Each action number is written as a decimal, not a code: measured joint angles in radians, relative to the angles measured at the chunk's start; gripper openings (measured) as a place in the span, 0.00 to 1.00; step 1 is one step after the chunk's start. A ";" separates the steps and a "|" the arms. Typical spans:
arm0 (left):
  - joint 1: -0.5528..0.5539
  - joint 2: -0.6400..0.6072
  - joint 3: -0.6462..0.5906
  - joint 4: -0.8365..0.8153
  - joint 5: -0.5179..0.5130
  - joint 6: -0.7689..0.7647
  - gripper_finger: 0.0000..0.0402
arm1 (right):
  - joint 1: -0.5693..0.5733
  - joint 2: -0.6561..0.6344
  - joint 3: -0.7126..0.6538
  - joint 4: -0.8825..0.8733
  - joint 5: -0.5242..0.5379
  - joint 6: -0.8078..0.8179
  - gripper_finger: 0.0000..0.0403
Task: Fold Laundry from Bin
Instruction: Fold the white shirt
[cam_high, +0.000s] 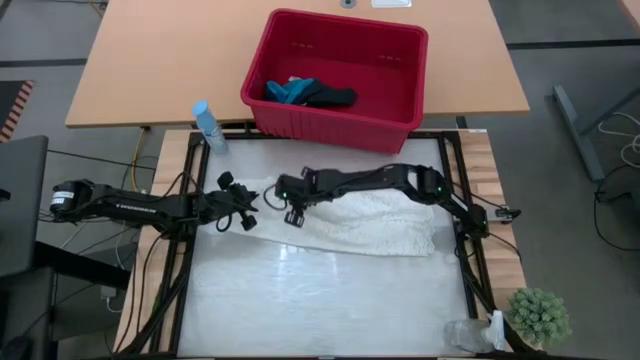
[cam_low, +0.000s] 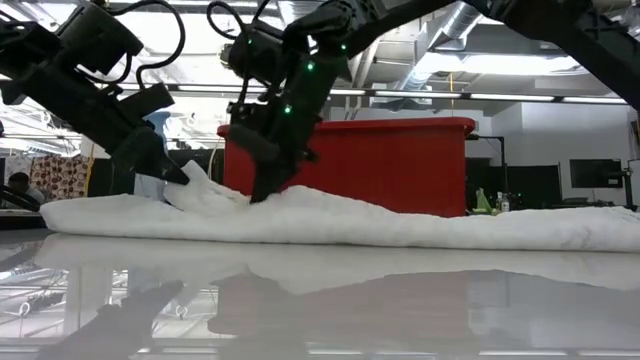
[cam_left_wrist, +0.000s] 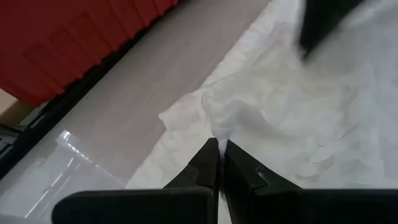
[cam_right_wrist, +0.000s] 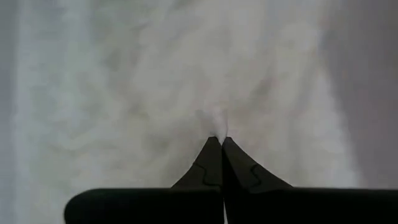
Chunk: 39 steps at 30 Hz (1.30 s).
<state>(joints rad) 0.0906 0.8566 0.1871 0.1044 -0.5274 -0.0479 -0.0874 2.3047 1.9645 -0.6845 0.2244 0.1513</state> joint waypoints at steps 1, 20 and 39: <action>0.000 0.000 0.000 -0.004 0.000 -0.009 0.00 | 0.005 0.000 -0.023 0.030 -0.018 0.006 0.04; 0.000 0.000 -0.135 0.078 -0.028 -0.142 0.00 | 0.019 -0.022 -0.170 0.261 0.022 -0.003 0.04; -0.002 -0.014 -0.135 0.097 0.046 -0.238 0.00 | 0.049 -0.069 -0.540 0.921 -0.017 0.002 0.04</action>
<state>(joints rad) 0.0887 0.8429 0.0525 0.2010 -0.4812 -0.2860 -0.0387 2.2353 1.4240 0.2362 0.2070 0.1536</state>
